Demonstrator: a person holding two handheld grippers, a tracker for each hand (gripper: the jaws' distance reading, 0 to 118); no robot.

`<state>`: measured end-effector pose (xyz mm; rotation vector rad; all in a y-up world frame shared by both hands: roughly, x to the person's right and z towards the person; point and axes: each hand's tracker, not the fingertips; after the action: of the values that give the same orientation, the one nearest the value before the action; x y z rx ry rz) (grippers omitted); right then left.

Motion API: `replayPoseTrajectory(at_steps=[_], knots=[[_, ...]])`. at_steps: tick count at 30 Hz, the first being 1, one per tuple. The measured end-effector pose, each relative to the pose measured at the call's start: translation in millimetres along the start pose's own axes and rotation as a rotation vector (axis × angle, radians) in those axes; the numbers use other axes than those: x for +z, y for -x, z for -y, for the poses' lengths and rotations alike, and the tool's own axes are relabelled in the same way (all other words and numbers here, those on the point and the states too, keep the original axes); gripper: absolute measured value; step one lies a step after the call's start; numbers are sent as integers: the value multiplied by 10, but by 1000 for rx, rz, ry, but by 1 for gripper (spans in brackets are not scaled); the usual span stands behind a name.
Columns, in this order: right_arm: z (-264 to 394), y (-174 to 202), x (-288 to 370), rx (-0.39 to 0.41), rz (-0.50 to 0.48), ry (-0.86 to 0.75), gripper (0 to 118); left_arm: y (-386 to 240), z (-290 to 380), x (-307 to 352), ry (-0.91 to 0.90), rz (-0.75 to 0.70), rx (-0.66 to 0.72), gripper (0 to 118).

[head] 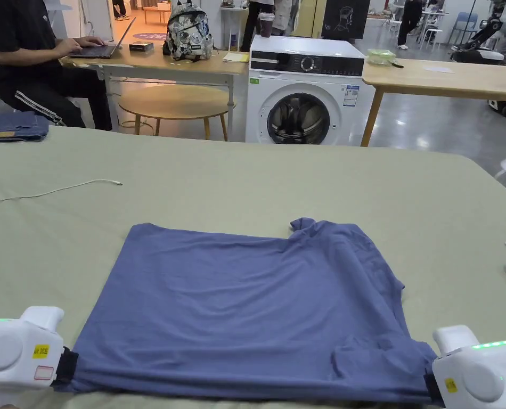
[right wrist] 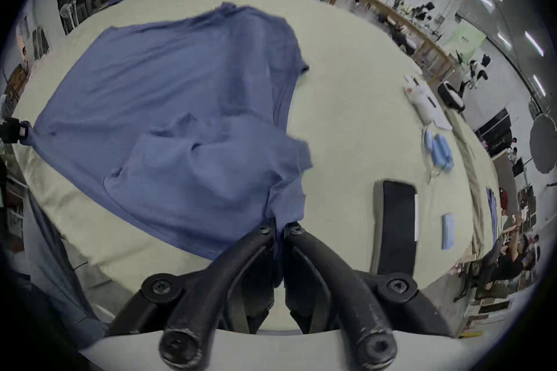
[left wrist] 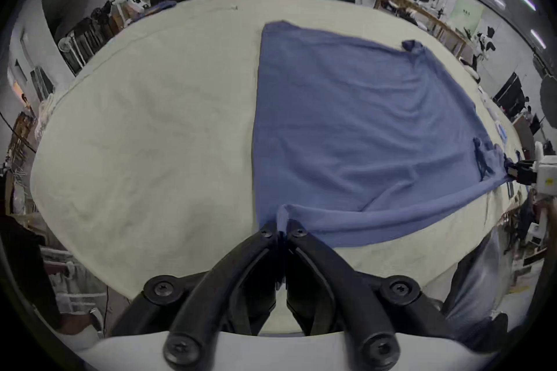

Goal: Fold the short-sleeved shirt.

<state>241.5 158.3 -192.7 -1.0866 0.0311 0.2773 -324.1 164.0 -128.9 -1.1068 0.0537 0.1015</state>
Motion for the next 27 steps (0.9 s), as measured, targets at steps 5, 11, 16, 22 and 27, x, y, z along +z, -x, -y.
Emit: replayPoseTrajectory(at_steps=[5, 11, 16, 22, 27], knots=[[140, 39, -294, -24, -16, 55, 2, 6, 153, -269, 50, -17, 8, 0], [84, 44, -229, -21, 0, 52, 11, 32, 83, -196, 50, -7, 31, 0], [-45, 6, 109, -74, 6, -38, 77, -19, -42, 8, -42, -5, 55, 18], [-326, 143, 414, -151, 17, -302, 77, -185, -379, 212, -240, 44, 49, 29], [-449, 517, 636, -186, -38, -532, 17, -452, -533, 354, -467, 110, 53, 28]])
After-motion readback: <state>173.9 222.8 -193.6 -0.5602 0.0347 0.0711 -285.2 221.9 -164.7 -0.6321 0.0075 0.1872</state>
